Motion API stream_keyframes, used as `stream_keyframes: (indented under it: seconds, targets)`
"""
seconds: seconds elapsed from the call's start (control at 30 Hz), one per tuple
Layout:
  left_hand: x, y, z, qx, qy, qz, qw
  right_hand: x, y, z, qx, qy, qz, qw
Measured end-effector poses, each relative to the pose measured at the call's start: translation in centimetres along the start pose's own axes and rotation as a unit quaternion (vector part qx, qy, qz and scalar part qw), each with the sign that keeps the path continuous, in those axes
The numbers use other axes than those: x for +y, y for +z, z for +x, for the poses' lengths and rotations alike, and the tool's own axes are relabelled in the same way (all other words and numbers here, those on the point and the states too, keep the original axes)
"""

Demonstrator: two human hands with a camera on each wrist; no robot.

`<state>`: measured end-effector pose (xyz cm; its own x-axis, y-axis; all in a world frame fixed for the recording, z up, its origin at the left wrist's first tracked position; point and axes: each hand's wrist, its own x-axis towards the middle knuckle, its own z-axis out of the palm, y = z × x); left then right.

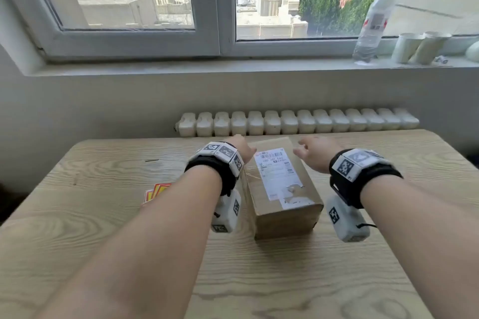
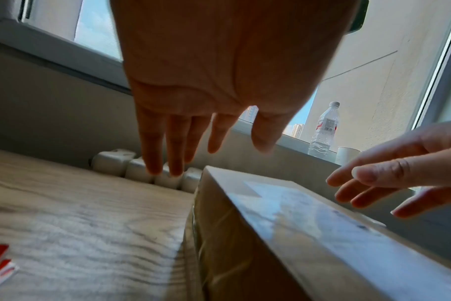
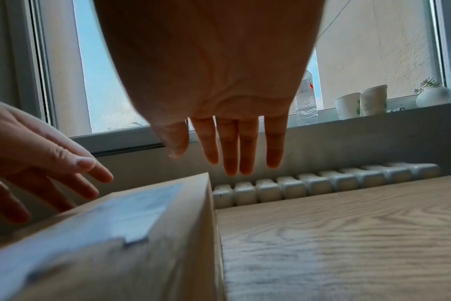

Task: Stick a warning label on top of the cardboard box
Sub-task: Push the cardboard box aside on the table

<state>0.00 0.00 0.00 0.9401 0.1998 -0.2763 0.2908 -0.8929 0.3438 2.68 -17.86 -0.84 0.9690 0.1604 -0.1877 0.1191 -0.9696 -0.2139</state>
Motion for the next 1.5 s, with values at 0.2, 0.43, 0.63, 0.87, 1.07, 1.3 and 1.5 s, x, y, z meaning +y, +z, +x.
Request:
stream_keyframes:
  seconds: [0.2, 0.43, 0.63, 0.87, 1.07, 1.3, 1.5]
  targets:
    - [-0.7, 2.8, 0.9, -0.044, 0.004, -0.024, 0.999, 1.1, 3.5, 0.6, -0.002, -0.002, 0.001, 1.000]
    - [-1.5, 4.0, 1.3, -0.013, -0.001, -0.113, 0.993, 1.2, 4.9, -0.2, 0.055, 0.010, 0.096, 0.994]
    - [-1.9, 2.6, -3.4, 0.024, 0.020, -0.194, 0.981, 0.3, 3.2, -6.0, 0.118, -0.029, 0.163, 0.979]
    - [-1.5, -0.1, -11.9, 0.070, 0.010, -0.350, 0.934, 0.9, 2.2, -11.2, 0.159, -0.019, 0.378, 0.912]
    - [-2.9, 1.5, -13.3, 0.119, 0.031, -0.380, 0.917, -0.9, 1.9, -17.6, 0.151, -0.019, 0.443, 0.884]
    - [-3.5, 2.8, -13.6, 0.085, 0.034, -0.358, 0.929, -0.6, 3.6, -16.9, 0.196, 0.051, 0.391, 0.898]
    - [-3.8, 3.2, -13.6, 0.055, 0.029, -0.349, 0.935, -1.0, 4.2, -16.1, 0.203, 0.079, 0.364, 0.906]
